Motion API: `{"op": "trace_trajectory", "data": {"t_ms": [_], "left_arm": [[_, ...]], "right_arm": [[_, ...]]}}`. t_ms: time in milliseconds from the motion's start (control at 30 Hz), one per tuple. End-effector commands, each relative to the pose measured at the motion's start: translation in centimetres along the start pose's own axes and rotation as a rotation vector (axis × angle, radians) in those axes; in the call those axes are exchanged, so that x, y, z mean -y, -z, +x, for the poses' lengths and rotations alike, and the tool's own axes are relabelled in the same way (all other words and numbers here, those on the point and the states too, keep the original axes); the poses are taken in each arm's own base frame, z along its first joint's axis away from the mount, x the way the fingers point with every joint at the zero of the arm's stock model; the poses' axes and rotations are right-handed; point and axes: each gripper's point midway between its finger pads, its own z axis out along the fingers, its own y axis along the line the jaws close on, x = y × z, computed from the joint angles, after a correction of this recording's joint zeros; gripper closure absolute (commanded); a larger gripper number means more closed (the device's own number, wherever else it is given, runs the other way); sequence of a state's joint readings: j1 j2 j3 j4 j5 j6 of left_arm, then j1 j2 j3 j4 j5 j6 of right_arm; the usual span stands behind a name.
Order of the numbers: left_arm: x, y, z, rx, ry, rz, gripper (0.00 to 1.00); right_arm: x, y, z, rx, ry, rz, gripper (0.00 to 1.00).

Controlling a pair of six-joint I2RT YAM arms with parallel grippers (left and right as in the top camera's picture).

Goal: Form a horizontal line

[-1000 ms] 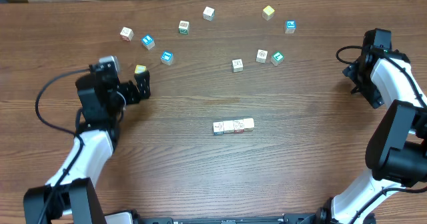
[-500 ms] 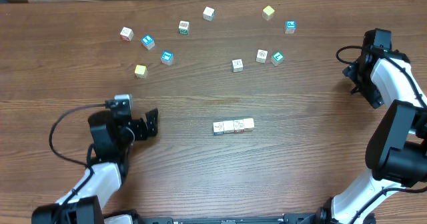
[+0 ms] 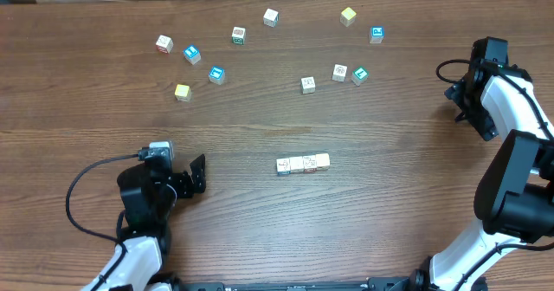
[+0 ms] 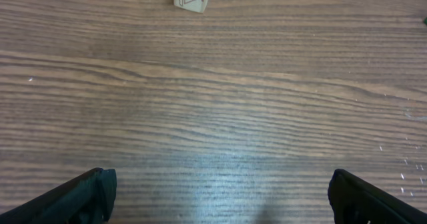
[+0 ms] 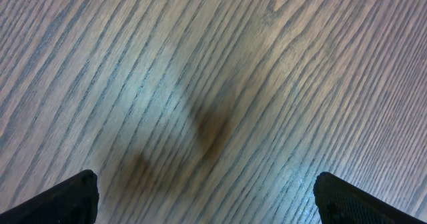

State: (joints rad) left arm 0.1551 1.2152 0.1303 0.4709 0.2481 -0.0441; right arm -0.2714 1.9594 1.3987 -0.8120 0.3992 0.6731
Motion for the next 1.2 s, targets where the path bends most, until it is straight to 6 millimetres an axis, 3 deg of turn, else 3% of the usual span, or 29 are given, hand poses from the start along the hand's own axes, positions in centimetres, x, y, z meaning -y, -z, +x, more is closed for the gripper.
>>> {"op": "trace_trajectory", "data": {"t_ms": [0, 1167], "left_arm": [[-0.3, 0.7, 0.4, 0.026, -0.007, -0.024, 0.00], [-0.3, 3.9, 1.6, 0.053, 0.041, -0.067, 0.00]], "right_arm": [[-0.3, -0.1, -0.5, 0.013, -0.001, 0.002, 0.00], [-0.3, -0.1, -0.5, 0.013, -0.001, 0.002, 0.00]]}}
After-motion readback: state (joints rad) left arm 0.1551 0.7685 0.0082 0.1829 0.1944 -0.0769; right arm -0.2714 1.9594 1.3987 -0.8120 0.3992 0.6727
